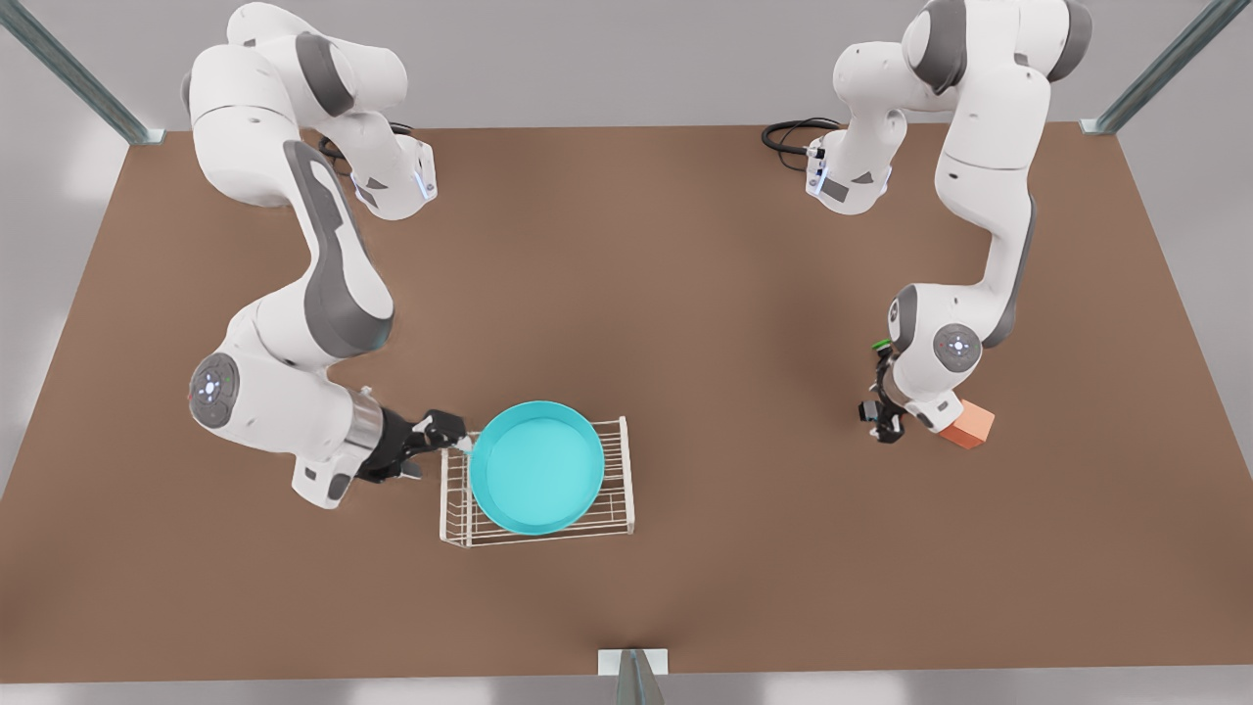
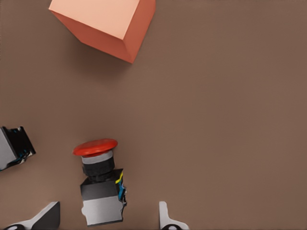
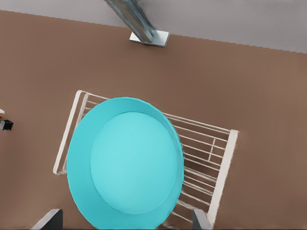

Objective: Place the plate on the shelf with right arm and place the red button switch in the plate with left arm

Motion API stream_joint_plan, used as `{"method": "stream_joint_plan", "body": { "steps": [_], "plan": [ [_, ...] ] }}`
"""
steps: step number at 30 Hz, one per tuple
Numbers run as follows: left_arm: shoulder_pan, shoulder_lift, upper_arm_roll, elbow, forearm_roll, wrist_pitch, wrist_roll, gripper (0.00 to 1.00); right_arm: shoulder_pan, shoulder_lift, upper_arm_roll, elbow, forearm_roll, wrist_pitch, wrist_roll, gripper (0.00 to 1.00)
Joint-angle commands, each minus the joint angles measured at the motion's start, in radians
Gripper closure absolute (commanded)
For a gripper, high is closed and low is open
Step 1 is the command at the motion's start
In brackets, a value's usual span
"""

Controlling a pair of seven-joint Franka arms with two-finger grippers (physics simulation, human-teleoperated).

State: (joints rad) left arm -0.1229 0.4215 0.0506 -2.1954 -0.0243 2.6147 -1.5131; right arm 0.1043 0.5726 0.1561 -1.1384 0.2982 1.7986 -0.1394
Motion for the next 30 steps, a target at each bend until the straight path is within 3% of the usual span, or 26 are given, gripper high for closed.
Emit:
{"method": "stream_joint_plan", "body": {
  "steps": [1, 5, 7, 9, 10, 16, 18, 19, 22, 28, 30],
  "plan": [
    [0.006, 0.009, 0.000, -0.001, -0.011, 0.059, -0.407, 0.00, -0.081, -0.016, -0.003, 0.006, -0.169, -0.189, 0.055, 0.00],
    [0.008, 0.020, 0.009, -0.007, 0.003, 0.027, -0.194, 0.00, -0.144, -0.028, -0.064, 0.005, -0.588, -0.393, -0.103, 0.00],
    [-0.001, 0.022, 0.009, -0.007, 0.004, 0.010, -0.118, 0.00, -0.152, -0.224, -0.105, -0.122, -0.522, -0.395, -0.109, 0.00],
    [-0.011, 0.022, 0.009, -0.014, 0.004, 0.007, -0.032, 0.00, -0.152, -0.321, -0.116, -0.188, -0.456, -0.435, -0.086, 0.00],
    [-0.014, 0.023, 0.009, -0.012, 0.004, -0.002, -0.006, 0.00, -0.152, -0.346, -0.150, -0.219, -0.384, -0.440, -0.045, 0.00],
    [-0.008, 0.046, 0.009, -0.007, 0.001, 0.002, -0.010, 0.00, -0.152, -0.366, -0.155, -0.256, -0.373, -0.427, -0.046, 0.00],
    [-0.008, 0.051, 0.009, -0.006, 0.001, 0.004, -0.012, 0.28, -0.152, -0.362, -0.155, -0.254, -0.369, -0.427, -0.049, 0.00],
    [-0.006, 0.051, 0.009, -0.006, 0.000, 0.004, -0.012, 0.36, -0.152, -0.362, -0.155, -0.254, -0.367, -0.427, -0.051, 0.00],
    [-0.006, 0.051, 0.009, -0.006, -0.003, 0.004, -0.016, 0.37, -0.152, -0.359, -0.155, -0.254, -0.364, -0.427, -0.051, 0.00],
    [-0.001, 0.056, 0.009, -0.004, -0.006, 0.035, -0.087, 0.53, -0.152, -0.352, -0.155, -0.254, -0.363, -0.426, -0.072, 0.00],
    [-0.001, 0.052, 0.009, -0.004, -0.005, 0.033, -0.084, 0.54, -0.152, -0.352, -0.158, -0.253, -0.363, -0.423, -0.077, 0.00]
  ]
}}
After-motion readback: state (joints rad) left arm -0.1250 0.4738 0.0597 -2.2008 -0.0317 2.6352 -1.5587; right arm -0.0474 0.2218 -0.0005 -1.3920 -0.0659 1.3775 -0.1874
